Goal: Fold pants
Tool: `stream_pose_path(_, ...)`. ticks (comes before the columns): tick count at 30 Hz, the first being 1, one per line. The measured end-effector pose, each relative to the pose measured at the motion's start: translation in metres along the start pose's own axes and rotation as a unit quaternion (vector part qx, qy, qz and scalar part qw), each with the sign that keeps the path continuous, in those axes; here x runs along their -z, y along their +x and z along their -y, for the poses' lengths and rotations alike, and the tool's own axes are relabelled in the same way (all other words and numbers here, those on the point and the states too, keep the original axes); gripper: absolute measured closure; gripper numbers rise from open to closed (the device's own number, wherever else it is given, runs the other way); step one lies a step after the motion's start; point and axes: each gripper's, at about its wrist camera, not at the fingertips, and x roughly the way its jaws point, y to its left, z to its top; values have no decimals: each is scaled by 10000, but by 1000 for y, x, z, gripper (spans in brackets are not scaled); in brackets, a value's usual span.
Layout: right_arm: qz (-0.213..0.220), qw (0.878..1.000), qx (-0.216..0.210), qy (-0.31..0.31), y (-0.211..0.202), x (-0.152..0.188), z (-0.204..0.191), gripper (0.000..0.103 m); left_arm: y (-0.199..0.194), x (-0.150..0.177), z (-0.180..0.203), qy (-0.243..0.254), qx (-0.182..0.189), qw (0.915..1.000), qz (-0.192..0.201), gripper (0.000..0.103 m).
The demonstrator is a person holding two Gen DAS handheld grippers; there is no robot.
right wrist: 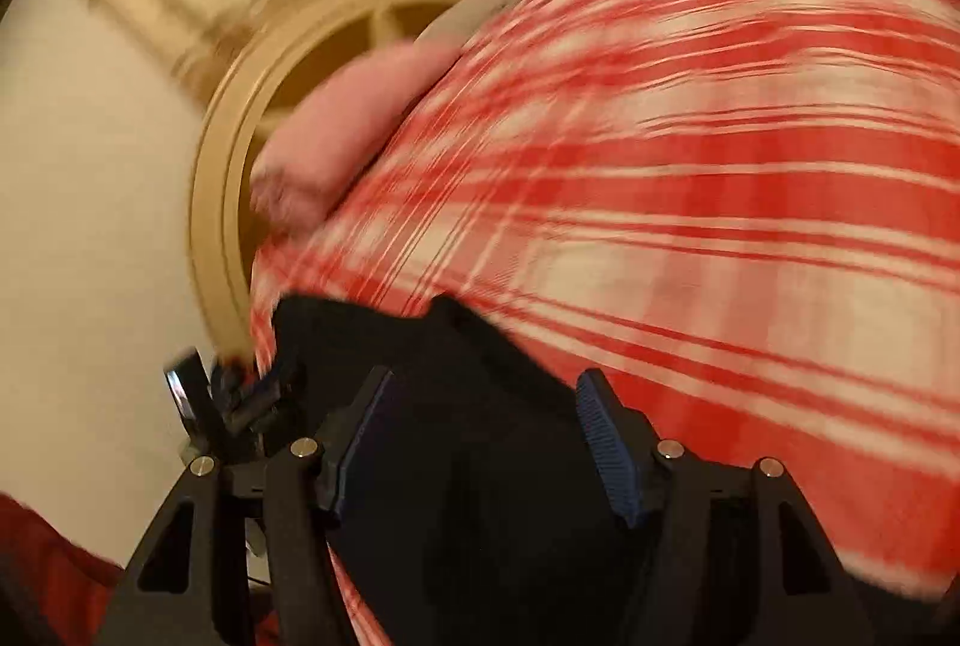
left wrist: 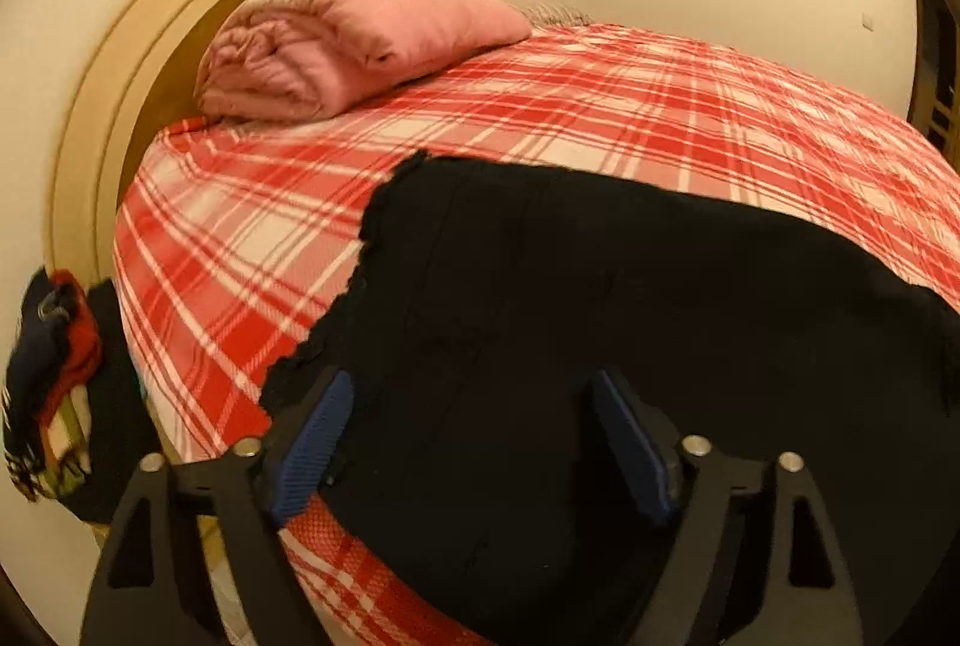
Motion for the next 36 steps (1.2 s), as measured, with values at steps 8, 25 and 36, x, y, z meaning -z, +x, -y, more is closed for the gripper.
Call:
stream_pose_path(8, -992, 9921, -183, -753, 60, 14, -27, 39, 4, 3, -1, -227, -237, 9994, 69, 1)
stream_pose_path(25, -1917, 9618, -1940, -235, 82, -7, -16, 38, 4, 5, 1, -134, -264, 9995, 106, 1)
stream_pose_path(36, -1617, 9650, -2056, 212, 134, -37, -23, 34, 6, 2, 6, -36, -220, 9996, 190, 0)
